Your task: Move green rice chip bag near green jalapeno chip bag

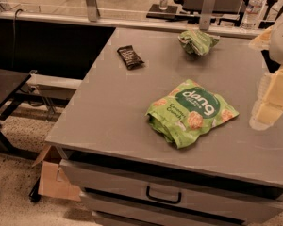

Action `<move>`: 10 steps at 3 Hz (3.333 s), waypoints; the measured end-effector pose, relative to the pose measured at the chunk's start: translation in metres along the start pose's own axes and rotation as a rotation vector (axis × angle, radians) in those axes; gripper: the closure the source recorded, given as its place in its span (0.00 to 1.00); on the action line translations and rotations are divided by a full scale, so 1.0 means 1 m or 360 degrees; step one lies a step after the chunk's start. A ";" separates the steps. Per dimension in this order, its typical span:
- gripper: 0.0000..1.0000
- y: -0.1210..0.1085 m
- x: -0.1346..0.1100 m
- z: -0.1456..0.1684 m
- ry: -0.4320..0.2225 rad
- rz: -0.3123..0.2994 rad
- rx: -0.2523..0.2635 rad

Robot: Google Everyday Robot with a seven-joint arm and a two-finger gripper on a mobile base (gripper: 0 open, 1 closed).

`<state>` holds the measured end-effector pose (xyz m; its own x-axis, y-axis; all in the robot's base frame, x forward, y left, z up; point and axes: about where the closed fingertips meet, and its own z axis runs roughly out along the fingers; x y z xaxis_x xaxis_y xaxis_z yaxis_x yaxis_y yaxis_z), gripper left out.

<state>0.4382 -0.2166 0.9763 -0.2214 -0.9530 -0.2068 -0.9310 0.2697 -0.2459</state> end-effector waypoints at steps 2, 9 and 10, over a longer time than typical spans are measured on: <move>0.00 -0.004 0.000 0.004 -0.0107 0.0077 0.0009; 0.00 -0.016 0.003 0.112 -0.1212 0.0455 -0.0088; 0.00 -0.024 0.005 0.126 -0.1203 0.0434 -0.0083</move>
Offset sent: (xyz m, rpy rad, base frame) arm 0.0271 -0.0101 -0.0125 0.4074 -0.0686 -0.1615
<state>0.4957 -0.2100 0.8620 -0.2039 -0.4983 -0.8427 -0.8891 0.4546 -0.0537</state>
